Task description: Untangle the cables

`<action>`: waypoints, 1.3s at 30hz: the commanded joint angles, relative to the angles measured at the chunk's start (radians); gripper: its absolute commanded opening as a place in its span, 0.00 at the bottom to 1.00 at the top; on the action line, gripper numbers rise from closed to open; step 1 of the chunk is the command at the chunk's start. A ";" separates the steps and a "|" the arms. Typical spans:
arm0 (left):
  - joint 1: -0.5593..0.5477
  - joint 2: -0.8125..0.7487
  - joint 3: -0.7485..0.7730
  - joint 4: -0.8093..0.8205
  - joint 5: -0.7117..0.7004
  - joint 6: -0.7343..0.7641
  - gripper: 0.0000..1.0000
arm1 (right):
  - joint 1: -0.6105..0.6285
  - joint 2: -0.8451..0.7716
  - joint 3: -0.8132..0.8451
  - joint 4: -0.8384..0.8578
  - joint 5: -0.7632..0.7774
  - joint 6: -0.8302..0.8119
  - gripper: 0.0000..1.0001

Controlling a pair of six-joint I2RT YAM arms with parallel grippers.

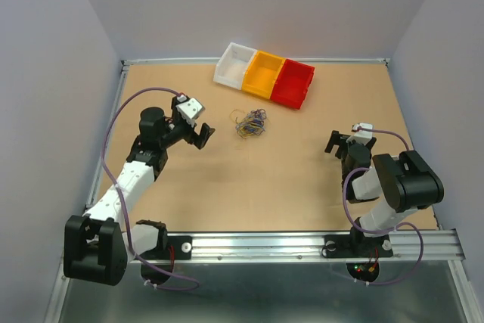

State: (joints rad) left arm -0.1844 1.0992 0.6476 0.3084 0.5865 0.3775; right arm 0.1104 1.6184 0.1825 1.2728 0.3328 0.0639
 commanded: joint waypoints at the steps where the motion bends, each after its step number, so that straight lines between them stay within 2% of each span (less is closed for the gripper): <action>1: -0.024 0.013 0.046 0.012 0.050 0.032 0.99 | -0.005 0.001 0.009 0.148 0.020 0.005 1.00; 4: -0.052 0.033 0.056 0.009 0.036 0.038 0.99 | -0.005 0.001 0.011 0.148 0.020 0.005 1.00; 7: -0.107 0.086 0.095 0.014 -0.060 0.008 0.99 | -0.005 0.001 0.011 0.148 0.018 0.005 1.00; 20: -0.300 0.381 0.300 -0.041 -0.269 0.044 0.99 | -0.005 -0.002 0.008 0.145 0.021 0.002 1.00; 25: -0.345 0.540 0.447 -0.103 -0.338 0.043 0.99 | 0.000 -0.034 -0.008 0.151 0.034 -0.006 1.00; 28: -0.345 0.680 0.552 -0.159 -0.347 0.041 0.99 | 0.000 -0.031 -0.003 0.149 0.034 -0.007 1.00; 30: -0.346 0.717 0.602 -0.187 -0.347 0.041 0.98 | -0.002 -0.040 0.005 0.132 0.037 -0.003 1.00; 31: -0.349 0.744 0.615 -0.195 -0.350 0.040 0.98 | 0.000 -0.063 0.011 0.119 0.040 -0.006 1.00; 35: -0.351 0.771 0.638 -0.223 -0.344 0.037 0.97 | 0.014 -0.227 0.092 -0.183 0.066 -0.012 1.00; 39: -0.351 0.763 0.607 -0.224 -0.310 0.035 0.97 | 0.015 -0.449 0.118 -0.300 0.025 0.105 1.00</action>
State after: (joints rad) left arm -0.5350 1.8969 1.2331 0.0891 0.2497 0.4103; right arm 0.1192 1.3087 0.2333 1.0832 0.3660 0.0925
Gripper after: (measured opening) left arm 0.974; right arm 0.999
